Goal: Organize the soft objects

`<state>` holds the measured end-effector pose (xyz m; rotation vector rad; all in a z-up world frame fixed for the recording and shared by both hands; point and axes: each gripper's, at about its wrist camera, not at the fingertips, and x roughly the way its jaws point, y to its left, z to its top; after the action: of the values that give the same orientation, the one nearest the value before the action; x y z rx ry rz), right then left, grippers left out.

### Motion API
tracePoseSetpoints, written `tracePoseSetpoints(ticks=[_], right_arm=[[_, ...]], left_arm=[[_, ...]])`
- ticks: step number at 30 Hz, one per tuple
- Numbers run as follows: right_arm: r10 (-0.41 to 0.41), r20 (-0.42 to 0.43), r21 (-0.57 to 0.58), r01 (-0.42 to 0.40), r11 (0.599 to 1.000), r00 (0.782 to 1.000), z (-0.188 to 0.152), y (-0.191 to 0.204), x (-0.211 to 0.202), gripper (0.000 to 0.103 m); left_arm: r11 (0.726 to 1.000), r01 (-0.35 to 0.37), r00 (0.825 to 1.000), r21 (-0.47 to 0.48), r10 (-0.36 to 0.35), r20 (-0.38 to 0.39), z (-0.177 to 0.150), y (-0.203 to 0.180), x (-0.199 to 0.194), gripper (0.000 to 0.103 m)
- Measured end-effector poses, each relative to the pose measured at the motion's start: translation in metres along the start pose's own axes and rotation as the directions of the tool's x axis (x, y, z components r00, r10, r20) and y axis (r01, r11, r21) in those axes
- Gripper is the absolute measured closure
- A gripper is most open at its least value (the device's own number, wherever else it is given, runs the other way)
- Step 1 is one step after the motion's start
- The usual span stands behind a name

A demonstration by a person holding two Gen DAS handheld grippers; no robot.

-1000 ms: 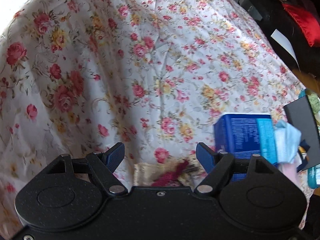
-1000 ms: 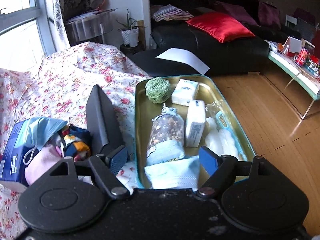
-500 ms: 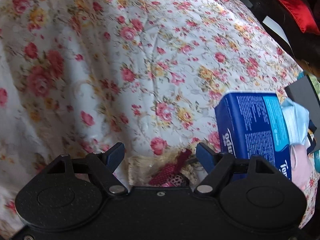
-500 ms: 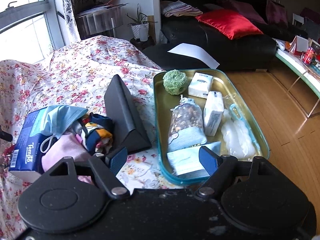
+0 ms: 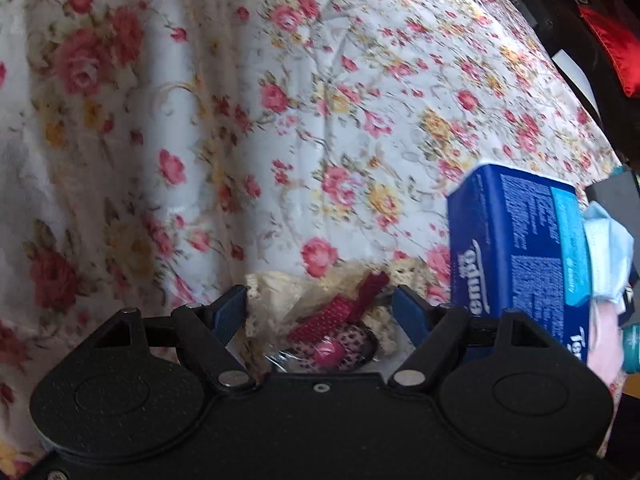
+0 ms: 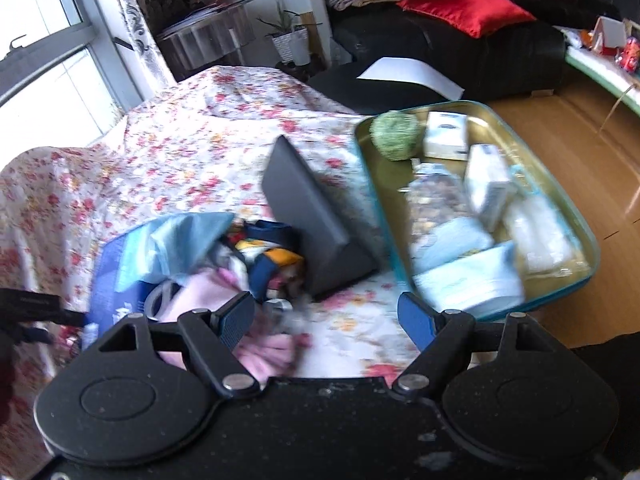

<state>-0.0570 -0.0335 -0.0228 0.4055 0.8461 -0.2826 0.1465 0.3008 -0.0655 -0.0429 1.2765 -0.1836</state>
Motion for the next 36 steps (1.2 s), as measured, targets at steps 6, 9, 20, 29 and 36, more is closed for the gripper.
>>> tracePoseSetpoints(ticks=[6,9,20,29,36], right_arm=[[0.074,0.001,-0.029,-0.073,0.997,0.997,0.014,0.042,0.005,0.024],[0.099,0.003,-0.064,-0.099,0.993,0.995,0.021,0.064,0.009,0.024],[0.051,-0.067,-0.147,-0.061,0.987,0.996,0.01,0.093,0.033,0.024],[0.039,-0.162,-0.026,-0.044,0.999,0.986,-0.006,0.075,0.055,0.024],[0.056,-0.207,0.027,-0.051,0.998,0.977,-0.007,0.074,0.071,0.023]], left_arm=[[1.0,-0.005,0.999,0.009,0.005,-0.044,-0.001,-0.004,0.009,0.026],[1.0,-0.005,0.998,0.013,0.006,-0.06,-0.001,-0.004,0.013,0.026],[0.999,-0.009,0.997,0.031,0.011,-0.073,-0.001,-0.007,0.018,0.032],[0.999,0.003,0.998,0.037,-0.001,-0.055,0.001,-0.008,0.016,0.045],[0.999,0.004,0.998,0.039,-0.001,-0.058,0.001,-0.008,0.017,0.045]])
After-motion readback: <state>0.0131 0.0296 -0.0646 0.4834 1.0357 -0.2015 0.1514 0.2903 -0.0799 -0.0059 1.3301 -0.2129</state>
